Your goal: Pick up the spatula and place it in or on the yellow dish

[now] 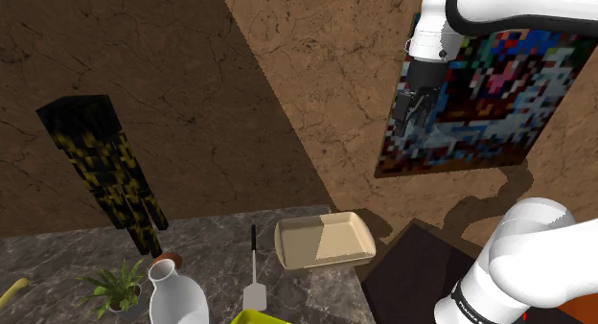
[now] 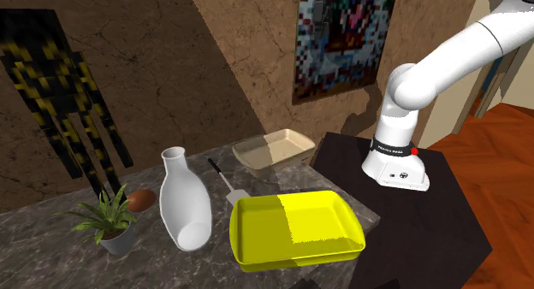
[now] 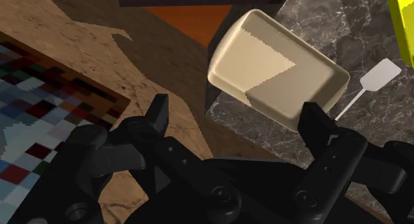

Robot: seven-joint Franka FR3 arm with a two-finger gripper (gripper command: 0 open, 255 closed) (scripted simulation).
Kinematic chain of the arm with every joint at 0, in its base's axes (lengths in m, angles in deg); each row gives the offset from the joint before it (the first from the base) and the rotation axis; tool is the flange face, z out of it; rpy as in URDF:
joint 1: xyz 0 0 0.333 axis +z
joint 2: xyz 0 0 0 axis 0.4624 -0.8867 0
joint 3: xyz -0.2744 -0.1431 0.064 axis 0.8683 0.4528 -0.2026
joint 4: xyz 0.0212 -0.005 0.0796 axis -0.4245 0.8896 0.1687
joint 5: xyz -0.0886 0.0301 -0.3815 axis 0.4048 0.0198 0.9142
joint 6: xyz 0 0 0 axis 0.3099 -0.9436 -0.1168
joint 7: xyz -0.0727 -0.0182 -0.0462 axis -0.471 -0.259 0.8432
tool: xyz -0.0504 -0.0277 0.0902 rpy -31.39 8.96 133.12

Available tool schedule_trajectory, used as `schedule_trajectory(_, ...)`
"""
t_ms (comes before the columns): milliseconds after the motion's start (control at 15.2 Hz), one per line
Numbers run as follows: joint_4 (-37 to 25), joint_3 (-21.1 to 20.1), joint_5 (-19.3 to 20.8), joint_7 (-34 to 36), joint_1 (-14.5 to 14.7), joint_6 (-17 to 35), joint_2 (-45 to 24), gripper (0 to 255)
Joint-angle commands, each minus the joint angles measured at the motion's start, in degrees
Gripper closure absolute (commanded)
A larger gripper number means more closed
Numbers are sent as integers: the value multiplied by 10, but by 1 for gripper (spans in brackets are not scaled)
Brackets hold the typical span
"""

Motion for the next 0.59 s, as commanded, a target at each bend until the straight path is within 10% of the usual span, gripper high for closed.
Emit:
schedule_trajectory(0,0,0,0,0,0,0,0,0)
schedule_trajectory(528,96,-88,-59,126,11,123,-17,0)
